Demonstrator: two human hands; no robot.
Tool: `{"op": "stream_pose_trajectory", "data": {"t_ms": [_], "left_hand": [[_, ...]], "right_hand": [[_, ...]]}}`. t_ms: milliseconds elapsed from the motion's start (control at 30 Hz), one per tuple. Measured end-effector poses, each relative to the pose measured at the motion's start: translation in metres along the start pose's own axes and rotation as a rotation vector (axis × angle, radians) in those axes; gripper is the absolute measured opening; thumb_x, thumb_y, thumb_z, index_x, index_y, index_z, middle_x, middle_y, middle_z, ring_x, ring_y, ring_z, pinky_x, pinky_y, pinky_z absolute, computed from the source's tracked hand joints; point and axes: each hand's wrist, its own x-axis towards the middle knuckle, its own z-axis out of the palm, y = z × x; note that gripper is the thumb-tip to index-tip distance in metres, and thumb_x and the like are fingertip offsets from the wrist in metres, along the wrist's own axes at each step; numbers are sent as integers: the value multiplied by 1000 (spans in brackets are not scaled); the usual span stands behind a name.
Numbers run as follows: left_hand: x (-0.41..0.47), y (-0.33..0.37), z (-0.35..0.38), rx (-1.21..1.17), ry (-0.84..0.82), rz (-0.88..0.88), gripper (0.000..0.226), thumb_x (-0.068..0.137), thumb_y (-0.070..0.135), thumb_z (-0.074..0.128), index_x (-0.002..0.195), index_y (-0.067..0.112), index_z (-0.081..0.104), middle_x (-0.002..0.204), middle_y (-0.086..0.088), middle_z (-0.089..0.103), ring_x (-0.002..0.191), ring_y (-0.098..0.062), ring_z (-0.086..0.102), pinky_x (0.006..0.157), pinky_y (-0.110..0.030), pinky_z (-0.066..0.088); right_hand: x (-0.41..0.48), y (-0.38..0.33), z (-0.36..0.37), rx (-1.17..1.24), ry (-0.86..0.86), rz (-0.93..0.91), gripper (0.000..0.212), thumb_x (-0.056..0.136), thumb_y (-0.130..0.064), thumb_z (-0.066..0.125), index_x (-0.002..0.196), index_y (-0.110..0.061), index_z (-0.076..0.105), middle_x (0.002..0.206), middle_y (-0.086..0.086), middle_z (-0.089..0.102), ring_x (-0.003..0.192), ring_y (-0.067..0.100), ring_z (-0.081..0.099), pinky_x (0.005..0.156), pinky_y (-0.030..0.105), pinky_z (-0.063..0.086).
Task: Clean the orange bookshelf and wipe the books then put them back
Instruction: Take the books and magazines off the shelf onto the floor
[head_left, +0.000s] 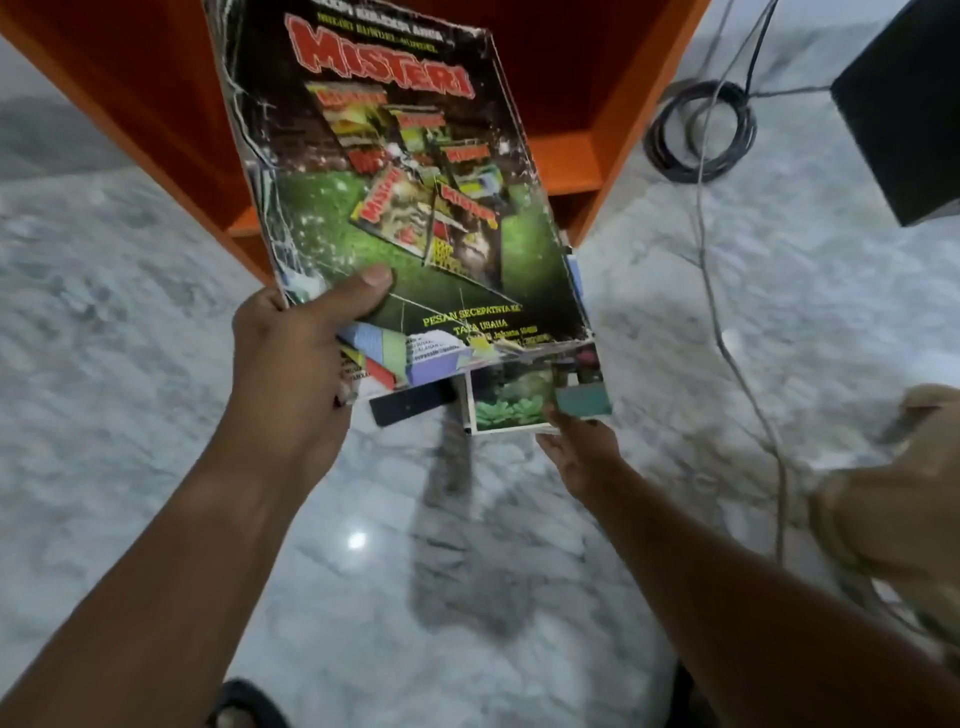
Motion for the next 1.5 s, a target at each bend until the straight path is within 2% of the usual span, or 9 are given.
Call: {"op": "stream_pose_trajectory", "data": {"t_ms": [100, 267, 400, 467, 633, 867, 1100, 1233, 1500], "left_hand": [[4, -15, 10, -97, -68, -104, 81, 72, 28, 87, 135, -8, 50, 117, -24, 58, 102, -51, 56, 89, -58, 56], [2, -44, 56, -241, -119, -256, 47, 75, 19, 72, 115, -2, 62, 94, -12, 69, 79, -29, 69, 76, -45, 62], [23, -91, 73, -239, -107, -416, 17, 86, 12, 69, 103, 7, 69, 78, -4, 72, 60, -19, 71, 61, -30, 61], [36, -119, 72, -125, -65, -494, 23, 90, 11, 70, 112, 4, 72, 89, -8, 76, 68, -22, 74, 59, -30, 60], [59, -179, 55, 511, 176, -451, 28, 86, 18, 78, 104, -2, 68, 79, -13, 70, 40, -8, 60, 40, -18, 44], [58, -159, 57, 904, 104, -393, 44, 77, 29, 72, 117, 15, 61, 109, -3, 69, 93, -24, 66, 81, -34, 55], [12, -16, 83, 1200, -236, -135, 60, 89, 20, 67, 145, 21, 44, 135, -6, 53, 122, -28, 56, 97, -36, 49], [-6, 136, 92, 1310, -344, 148, 66, 94, 29, 66, 153, 25, 36, 154, -1, 43, 140, -24, 42, 111, -40, 41], [-88, 483, 112, 1405, -141, 473, 62, 91, 24, 67, 149, 27, 44, 150, -1, 47, 138, -23, 44, 107, -30, 40]], "right_hand": [[0, 5, -4, -3, 65, -42, 17, 86, -2, 77, 95, -9, 64, 111, 17, 68, 87, 22, 65, 103, 43, 54], [21, 14, -24, 38, -121, -178, 38, 94, -16, 69, 127, 0, 63, 121, 24, 68, 104, 36, 71, 89, 29, 53], [30, 27, -55, -132, -248, -361, 41, 89, -26, 65, 116, 5, 65, 96, 23, 71, 89, 45, 73, 71, 49, 63], [12, 24, -40, 304, -164, -188, 26, 101, -12, 55, 126, -6, 60, 106, 12, 66, 114, 40, 65, 87, 47, 59], [-6, 23, -43, 101, -150, 47, 18, 107, -11, 44, 117, -23, 53, 125, 7, 60, 117, 29, 61, 95, 45, 51], [-26, -5, -35, -125, 91, 42, 35, 98, -8, 59, 133, -13, 57, 126, 18, 66, 108, 29, 65, 86, 38, 51], [-138, -99, -4, -941, 170, -259, 78, 76, -30, 82, 146, -16, 48, 138, 18, 55, 125, 37, 55, 100, 40, 49], [-256, -196, 49, -1140, -67, -502, 55, 80, -27, 81, 128, -34, 54, 109, -5, 67, 100, 20, 67, 82, 34, 56], [-542, -400, 161, -1339, -349, -842, 55, 88, -26, 72, 139, -36, 52, 112, -1, 70, 75, 7, 63, 66, 20, 46]]}}
